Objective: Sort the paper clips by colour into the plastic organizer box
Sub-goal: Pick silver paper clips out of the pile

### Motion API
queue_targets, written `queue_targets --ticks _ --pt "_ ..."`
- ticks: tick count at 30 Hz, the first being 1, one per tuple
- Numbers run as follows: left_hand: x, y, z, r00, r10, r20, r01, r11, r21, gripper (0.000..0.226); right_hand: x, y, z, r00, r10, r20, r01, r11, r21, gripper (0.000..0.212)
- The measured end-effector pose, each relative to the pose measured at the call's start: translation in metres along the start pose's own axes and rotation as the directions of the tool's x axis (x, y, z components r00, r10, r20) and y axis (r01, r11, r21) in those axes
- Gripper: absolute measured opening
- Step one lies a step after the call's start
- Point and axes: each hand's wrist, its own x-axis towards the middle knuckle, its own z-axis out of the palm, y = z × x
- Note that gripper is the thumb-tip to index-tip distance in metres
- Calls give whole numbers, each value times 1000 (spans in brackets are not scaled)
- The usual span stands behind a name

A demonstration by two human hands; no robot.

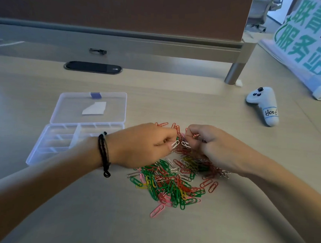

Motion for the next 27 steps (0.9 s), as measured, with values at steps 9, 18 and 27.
queue_targets --ticks 9,18,27 --pt "4 -8 12 999 -10 37 38 228 -973 28 3 -10 -4 995 -46 85 -45 562 826 29" --pt "3 -6 20 998 30 -56 -62 234 -970 21 -1 -2 -5 993 110 44 -119 893 435 46" --pt "9 -5 23 998 -55 36 43 135 -990 38 -8 -4 -10 990 -26 -136 -42 877 -478 12"
